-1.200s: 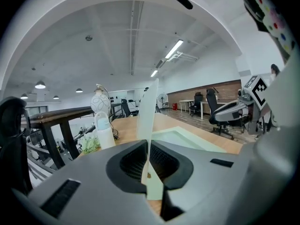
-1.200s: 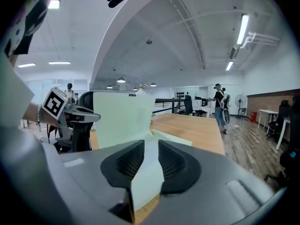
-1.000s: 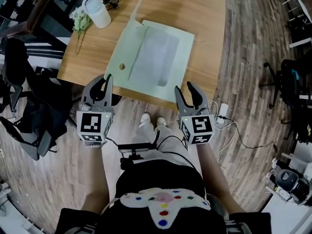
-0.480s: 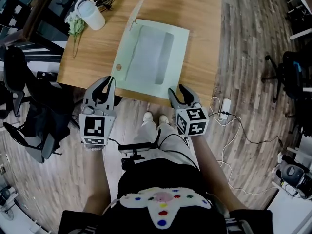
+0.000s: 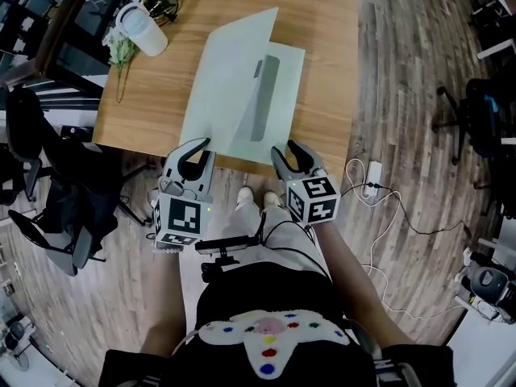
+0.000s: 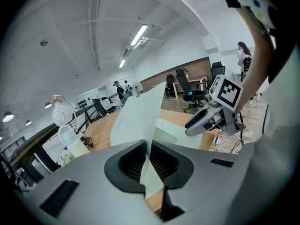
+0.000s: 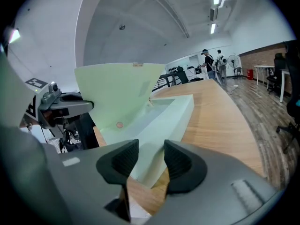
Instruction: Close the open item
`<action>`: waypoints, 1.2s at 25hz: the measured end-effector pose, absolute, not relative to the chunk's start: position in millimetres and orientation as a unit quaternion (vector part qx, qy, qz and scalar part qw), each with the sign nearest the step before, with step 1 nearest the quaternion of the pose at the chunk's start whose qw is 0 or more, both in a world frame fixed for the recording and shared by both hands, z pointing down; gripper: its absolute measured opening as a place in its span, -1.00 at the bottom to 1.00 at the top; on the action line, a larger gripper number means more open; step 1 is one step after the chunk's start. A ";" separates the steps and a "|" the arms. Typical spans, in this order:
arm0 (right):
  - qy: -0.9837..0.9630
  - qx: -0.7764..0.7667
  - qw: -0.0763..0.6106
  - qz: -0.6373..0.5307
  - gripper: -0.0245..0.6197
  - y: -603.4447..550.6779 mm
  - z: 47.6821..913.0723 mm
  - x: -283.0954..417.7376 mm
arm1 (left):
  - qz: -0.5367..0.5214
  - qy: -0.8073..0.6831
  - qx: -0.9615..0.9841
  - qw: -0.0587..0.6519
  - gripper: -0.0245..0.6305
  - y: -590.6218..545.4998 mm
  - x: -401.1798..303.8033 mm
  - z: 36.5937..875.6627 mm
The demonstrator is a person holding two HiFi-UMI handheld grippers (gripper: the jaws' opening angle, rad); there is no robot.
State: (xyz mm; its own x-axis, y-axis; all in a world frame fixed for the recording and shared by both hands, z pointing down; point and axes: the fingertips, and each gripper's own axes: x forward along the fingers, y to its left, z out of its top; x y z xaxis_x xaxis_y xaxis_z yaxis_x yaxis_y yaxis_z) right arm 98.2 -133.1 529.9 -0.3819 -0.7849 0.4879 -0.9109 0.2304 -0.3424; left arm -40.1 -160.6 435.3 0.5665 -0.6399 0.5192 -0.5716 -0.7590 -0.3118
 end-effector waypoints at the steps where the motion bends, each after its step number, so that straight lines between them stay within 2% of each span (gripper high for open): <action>1: -0.777 0.545 0.107 0.295 -0.41 -133.1 530.0 98.0 | -0.328 0.334 -0.882 0.064 -0.85 -157.9 -36.4 439.9; 11: -0.781 0.542 0.102 0.293 -0.41 -133.9 527.9 101.2 | -0.415 0.266 -0.861 0.125 -0.84 -142.1 -7.0 475.0; 25: -0.800 0.523 0.120 0.270 -0.37 -134.5 527.2 103.6 | -0.494 0.215 -0.829 0.147 -0.80 -132.0 10.2 520.9; 30: -0.791 0.547 0.110 0.253 -0.39 -144.3 514.0 128.3 | -0.506 0.209 -0.824 0.146 -0.79 -133.5 10.6 526.7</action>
